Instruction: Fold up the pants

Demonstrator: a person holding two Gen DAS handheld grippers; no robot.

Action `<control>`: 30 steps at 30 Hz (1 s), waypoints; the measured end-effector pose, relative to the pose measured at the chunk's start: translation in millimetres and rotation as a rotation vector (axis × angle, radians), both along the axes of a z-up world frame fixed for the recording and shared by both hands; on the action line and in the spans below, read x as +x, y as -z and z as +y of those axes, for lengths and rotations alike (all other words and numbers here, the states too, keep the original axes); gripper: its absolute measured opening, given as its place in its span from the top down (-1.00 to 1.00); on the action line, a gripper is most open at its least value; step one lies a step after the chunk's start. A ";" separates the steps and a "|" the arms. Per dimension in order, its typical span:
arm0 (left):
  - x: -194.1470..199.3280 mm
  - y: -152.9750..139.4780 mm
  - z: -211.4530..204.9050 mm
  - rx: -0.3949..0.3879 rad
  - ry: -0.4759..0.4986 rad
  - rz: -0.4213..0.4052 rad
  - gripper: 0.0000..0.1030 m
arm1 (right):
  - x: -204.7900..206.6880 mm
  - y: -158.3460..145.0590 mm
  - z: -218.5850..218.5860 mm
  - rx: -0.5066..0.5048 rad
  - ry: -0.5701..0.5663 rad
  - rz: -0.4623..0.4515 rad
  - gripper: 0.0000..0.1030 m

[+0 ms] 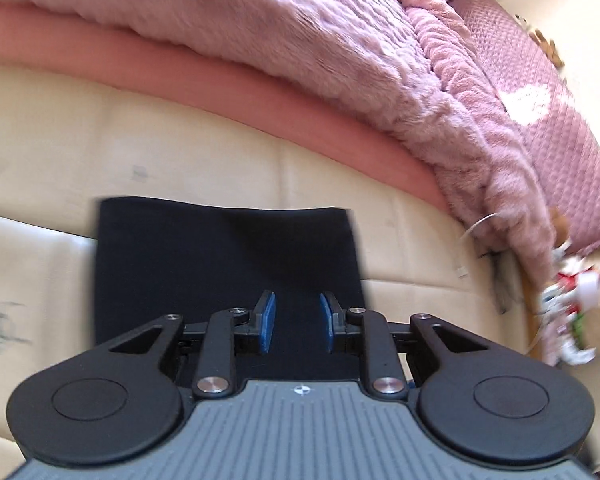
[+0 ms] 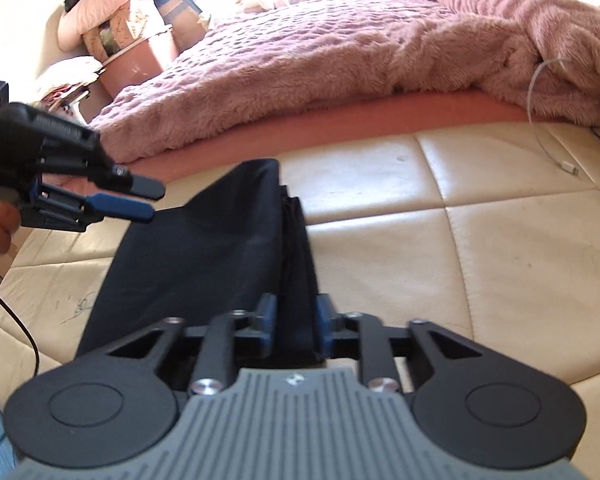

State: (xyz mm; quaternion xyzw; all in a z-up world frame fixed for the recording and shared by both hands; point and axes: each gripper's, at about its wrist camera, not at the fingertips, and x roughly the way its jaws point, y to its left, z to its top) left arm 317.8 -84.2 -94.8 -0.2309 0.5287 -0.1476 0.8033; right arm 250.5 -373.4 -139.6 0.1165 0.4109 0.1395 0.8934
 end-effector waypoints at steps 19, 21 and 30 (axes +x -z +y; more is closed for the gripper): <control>-74.6 45.0 68.2 0.025 0.021 -0.064 0.51 | 14.4 -11.5 10.9 0.037 0.088 0.100 0.95; -73.4 50.4 63.1 0.051 0.031 -0.063 0.51 | 17.2 12.1 12.7 -0.021 0.119 0.157 0.95; -67.0 45.4 69.0 0.079 0.025 -0.108 0.51 | 21.2 11.1 5.0 -0.099 0.125 0.140 0.70</control>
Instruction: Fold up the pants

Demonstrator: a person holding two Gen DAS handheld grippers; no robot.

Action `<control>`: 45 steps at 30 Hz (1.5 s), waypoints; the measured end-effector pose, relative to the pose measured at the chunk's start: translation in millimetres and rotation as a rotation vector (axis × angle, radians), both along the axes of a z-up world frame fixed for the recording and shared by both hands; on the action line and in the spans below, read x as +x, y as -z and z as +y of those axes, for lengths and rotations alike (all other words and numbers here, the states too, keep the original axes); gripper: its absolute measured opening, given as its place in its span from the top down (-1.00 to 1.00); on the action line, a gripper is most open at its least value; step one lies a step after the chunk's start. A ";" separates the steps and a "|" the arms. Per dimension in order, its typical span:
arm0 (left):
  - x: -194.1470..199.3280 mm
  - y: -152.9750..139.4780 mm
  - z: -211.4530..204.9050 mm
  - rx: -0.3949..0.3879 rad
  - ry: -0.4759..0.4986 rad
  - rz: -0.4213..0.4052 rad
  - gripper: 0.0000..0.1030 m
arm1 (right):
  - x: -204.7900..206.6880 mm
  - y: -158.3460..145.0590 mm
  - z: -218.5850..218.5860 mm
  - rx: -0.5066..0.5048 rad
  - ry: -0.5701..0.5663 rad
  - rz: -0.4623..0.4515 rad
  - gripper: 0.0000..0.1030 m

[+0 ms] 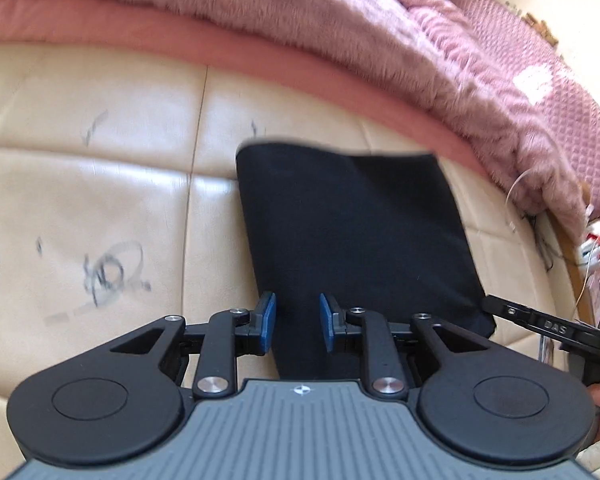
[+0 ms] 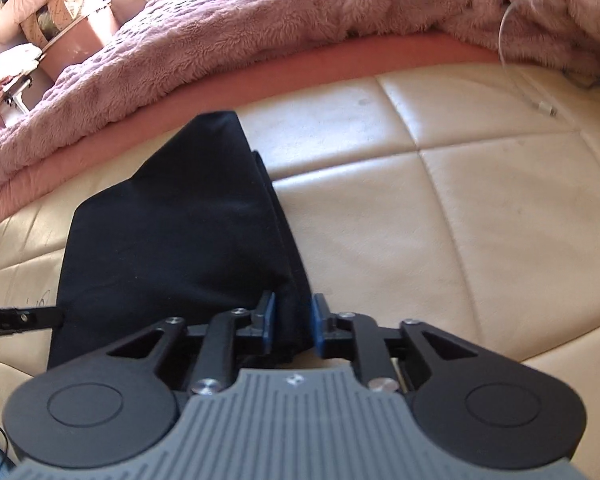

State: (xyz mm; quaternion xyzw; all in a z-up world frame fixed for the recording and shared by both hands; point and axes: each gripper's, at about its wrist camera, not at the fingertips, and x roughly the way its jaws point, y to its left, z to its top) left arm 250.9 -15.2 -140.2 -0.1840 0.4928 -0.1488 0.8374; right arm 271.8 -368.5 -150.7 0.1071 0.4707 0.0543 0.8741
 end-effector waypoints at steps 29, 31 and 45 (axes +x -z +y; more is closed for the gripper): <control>73.6 8.0 18.5 -0.030 -0.150 -0.070 -0.16 | 129.8 8.1 13.7 0.088 -0.132 -0.099 0.12; 61.8 6.5 25.3 -0.061 -0.152 -0.063 -0.26 | 118.2 7.9 -0.3 0.163 -0.115 -0.069 -0.02; 21.3 55.5 37.4 -0.363 -0.169 0.117 -0.27 | 81.2 53.2 -43.7 0.466 -0.041 0.127 -0.04</control>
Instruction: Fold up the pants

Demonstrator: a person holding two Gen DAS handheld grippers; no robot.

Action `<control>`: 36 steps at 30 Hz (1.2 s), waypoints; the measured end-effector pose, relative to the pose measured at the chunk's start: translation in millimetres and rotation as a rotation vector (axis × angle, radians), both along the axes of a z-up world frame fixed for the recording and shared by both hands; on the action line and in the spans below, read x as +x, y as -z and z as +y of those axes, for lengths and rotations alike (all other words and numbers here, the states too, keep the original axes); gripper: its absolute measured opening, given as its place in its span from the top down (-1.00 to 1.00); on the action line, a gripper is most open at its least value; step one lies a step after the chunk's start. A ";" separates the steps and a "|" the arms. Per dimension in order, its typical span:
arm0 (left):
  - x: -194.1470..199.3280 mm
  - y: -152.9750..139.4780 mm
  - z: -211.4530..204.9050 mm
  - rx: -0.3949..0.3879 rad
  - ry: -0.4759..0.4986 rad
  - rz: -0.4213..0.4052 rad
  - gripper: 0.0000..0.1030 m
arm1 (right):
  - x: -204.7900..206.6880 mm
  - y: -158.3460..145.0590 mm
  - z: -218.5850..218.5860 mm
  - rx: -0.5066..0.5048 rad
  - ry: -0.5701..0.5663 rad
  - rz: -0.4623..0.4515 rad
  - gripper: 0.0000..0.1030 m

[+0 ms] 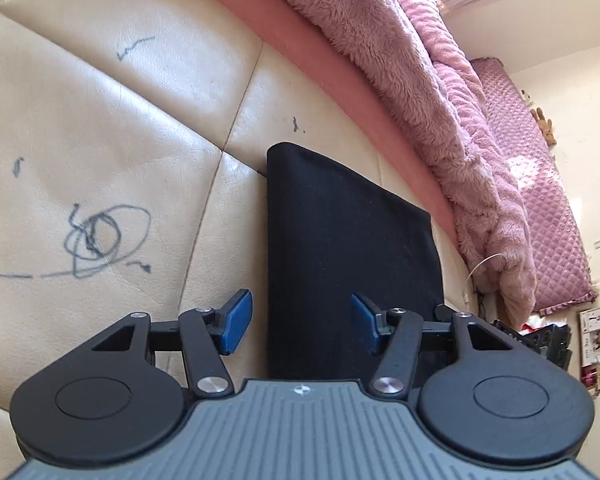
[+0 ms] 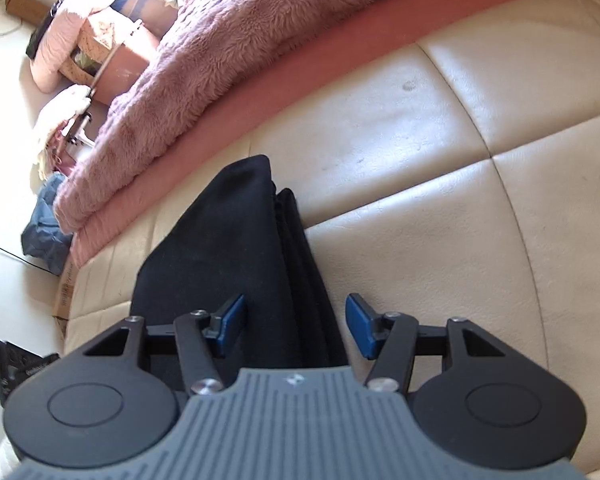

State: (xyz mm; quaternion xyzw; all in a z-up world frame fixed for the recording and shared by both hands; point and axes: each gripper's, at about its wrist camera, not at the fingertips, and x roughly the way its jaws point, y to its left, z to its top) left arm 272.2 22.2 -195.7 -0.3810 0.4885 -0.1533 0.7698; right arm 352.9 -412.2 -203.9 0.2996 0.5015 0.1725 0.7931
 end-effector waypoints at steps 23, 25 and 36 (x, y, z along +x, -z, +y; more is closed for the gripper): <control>2.4 -34.8 -16.4 0.200 0.069 -0.060 0.65 | 5.7 -7.5 14.7 0.076 -0.024 0.009 0.76; 0.4 -43.0 -13.0 0.213 0.073 -0.069 0.65 | 1.9 -12.4 21.1 0.073 -0.031 0.007 0.77; 2.3 -79.4 68.7 0.278 0.099 -0.125 0.65 | -4.8 -41.4 105.5 0.144 -0.070 -0.023 0.78</control>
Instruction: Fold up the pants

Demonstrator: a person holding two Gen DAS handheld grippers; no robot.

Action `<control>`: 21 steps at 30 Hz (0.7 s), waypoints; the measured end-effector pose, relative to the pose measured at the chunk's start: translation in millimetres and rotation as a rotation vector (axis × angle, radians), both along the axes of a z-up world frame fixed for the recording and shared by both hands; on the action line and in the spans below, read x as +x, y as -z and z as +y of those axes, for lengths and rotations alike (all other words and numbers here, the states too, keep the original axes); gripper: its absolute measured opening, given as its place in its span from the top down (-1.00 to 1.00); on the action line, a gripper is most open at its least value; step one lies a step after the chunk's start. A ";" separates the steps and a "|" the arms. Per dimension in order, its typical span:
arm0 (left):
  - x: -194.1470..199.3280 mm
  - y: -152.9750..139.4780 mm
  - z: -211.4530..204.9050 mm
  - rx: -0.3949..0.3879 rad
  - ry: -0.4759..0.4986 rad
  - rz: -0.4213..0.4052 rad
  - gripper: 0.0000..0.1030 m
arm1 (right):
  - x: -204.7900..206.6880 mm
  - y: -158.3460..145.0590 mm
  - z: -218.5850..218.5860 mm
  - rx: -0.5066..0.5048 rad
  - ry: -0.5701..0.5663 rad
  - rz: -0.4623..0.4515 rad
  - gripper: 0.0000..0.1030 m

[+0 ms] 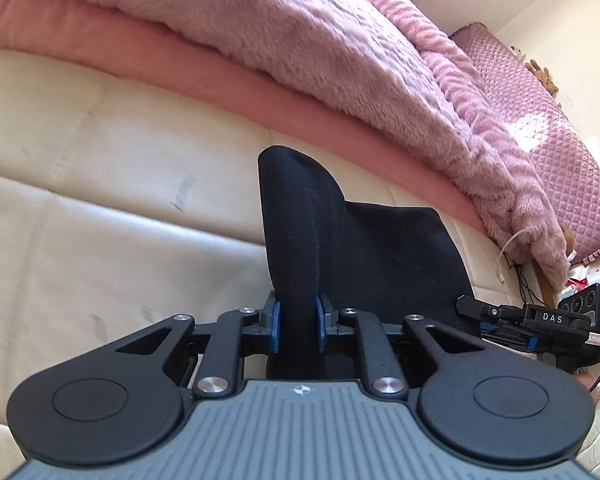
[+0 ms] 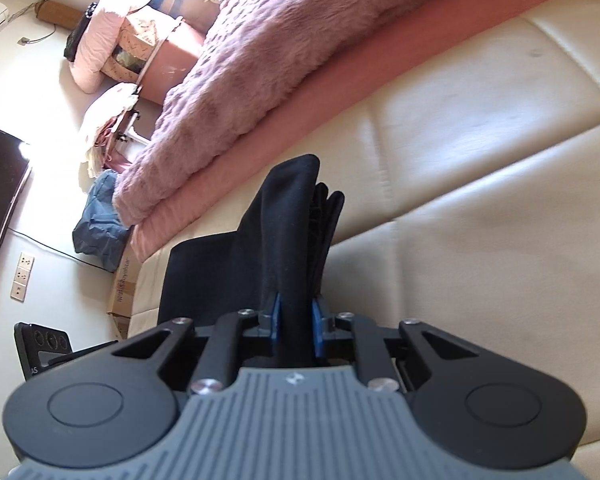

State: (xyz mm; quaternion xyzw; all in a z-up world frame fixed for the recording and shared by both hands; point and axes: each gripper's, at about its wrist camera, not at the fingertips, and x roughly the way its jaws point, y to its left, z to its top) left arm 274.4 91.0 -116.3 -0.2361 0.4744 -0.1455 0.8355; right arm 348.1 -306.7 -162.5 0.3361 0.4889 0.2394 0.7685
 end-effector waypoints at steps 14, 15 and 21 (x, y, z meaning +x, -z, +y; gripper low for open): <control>63.2 -27.4 151.9 0.129 -0.033 -0.003 0.65 | 62.0 -3.0 192.0 0.077 -0.079 -0.008 0.79; 66.1 -22.9 159.7 0.134 -0.037 0.007 0.65 | 67.5 0.6 203.7 0.075 -0.089 0.000 0.79; 75.8 12.7 184.0 0.143 -0.047 0.057 0.65 | 84.9 30.3 240.1 0.033 -0.123 0.052 0.79</control>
